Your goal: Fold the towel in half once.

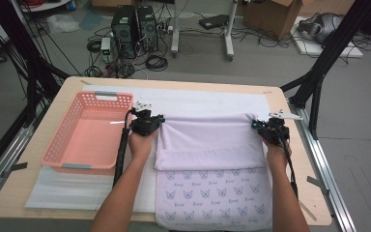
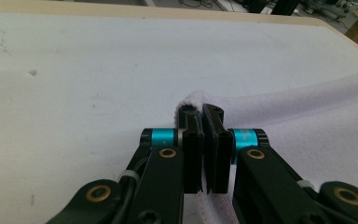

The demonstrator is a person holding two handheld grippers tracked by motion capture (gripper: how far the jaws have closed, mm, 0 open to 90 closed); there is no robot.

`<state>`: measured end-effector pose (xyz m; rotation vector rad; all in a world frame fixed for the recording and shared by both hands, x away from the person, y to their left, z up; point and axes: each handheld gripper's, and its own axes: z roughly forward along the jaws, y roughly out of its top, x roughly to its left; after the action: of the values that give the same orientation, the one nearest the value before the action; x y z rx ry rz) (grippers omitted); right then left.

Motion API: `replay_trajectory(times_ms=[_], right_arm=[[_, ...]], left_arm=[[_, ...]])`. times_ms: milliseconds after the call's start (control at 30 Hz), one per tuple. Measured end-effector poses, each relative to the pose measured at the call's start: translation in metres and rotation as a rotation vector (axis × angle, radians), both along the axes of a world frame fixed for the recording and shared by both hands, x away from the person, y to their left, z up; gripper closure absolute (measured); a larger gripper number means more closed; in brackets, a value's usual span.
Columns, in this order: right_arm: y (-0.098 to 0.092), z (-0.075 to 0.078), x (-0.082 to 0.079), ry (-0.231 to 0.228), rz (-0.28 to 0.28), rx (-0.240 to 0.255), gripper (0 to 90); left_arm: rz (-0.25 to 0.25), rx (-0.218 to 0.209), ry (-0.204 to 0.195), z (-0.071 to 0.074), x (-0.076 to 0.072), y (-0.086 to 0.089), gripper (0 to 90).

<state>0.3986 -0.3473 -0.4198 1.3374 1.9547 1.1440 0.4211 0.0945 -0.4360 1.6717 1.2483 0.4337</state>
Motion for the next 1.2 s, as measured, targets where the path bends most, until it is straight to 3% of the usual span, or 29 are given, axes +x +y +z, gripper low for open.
replay_trajectory(times_ms=[67, 133, 167, 233, 333, 467, 567, 667, 733, 800, 867, 933, 1033, 1067, 1100, 1133, 1200], right_arm=[[0.002, -0.003, 0.002, 0.016, -0.003, -0.005, 81.6], [0.001, -0.007, 0.004, 0.065, -0.012, 0.004, 68.5], [0.000, -0.008, 0.003, 0.078, -0.007, 0.010, 65.8], [-0.003, -0.007, 0.000, 0.072, 0.001, 0.017, 62.2], [-0.004, -0.003, -0.006, 0.076, 0.026, 0.017, 60.3], [-0.006, 0.003, -0.017, 0.098, 0.050, 0.003, 60.0], [-0.007, 0.005, -0.029, 0.123, 0.074, -0.011, 62.4], [-0.009, 0.003, -0.044, 0.142, 0.101, -0.020, 63.2], [-0.011, 0.000, -0.056, 0.151, 0.117, 0.000, 62.8], [-0.013, -0.003, -0.067, 0.163, 0.128, -0.001, 62.5], [-0.014, -0.008, -0.075, 0.171, 0.129, 0.007, 62.3], [-0.015, -0.012, -0.082, 0.174, 0.130, 0.016, 63.0], [-0.014, -0.018, -0.089, 0.193, 0.135, 0.013, 69.4], [-0.013, -0.020, -0.091, 0.195, 0.137, -0.001, 76.7], [-0.012, -0.021, -0.093, 0.188, 0.140, -0.013, 86.5], [-0.011, -0.022, -0.096, 0.178, 0.138, -0.015, 86.9], [-0.011, -0.022, -0.100, 0.161, 0.123, -0.028, 87.3]], left_arm=[[-0.031, -0.016, 0.018, -0.002, -0.002, -0.003, 80.9], [-0.068, -0.039, 0.034, -0.002, -0.005, -0.005, 61.9], [-0.080, -0.040, 0.027, -0.002, -0.009, -0.005, 57.7], [-0.094, -0.017, 0.000, -0.003, -0.015, -0.006, 57.2], [-0.139, -0.019, 0.028, -0.003, -0.021, -0.006, 56.2], [-0.191, -0.015, 0.008, 0.007, -0.032, -0.011, 53.6], [-0.214, -0.034, -0.037, 0.010, -0.048, -0.012, 53.3], [-0.238, -0.008, -0.040, 0.006, -0.064, -0.010, 53.4], [-0.254, 0.024, -0.016, 0.002, -0.073, -0.007, 53.3], [-0.252, 0.027, -0.004, -0.002, -0.083, -0.003, 52.5], [-0.247, 0.026, -0.018, -0.005, -0.093, 0.003, 51.2], [-0.248, 0.026, -0.008, -0.008, -0.100, 0.008, 51.3], [-0.244, 0.045, 0.049, -0.016, -0.106, 0.011, 52.3], [-0.242, 0.049, 0.059, -0.016, -0.108, 0.011, 56.1], [-0.236, 0.058, 0.062, -0.015, -0.111, 0.010, 68.2], [-0.233, 0.067, 0.073, -0.015, -0.113, 0.008, 80.4], [-0.233, 0.095, 0.087, -0.015, -0.117, 0.003, 84.2]])
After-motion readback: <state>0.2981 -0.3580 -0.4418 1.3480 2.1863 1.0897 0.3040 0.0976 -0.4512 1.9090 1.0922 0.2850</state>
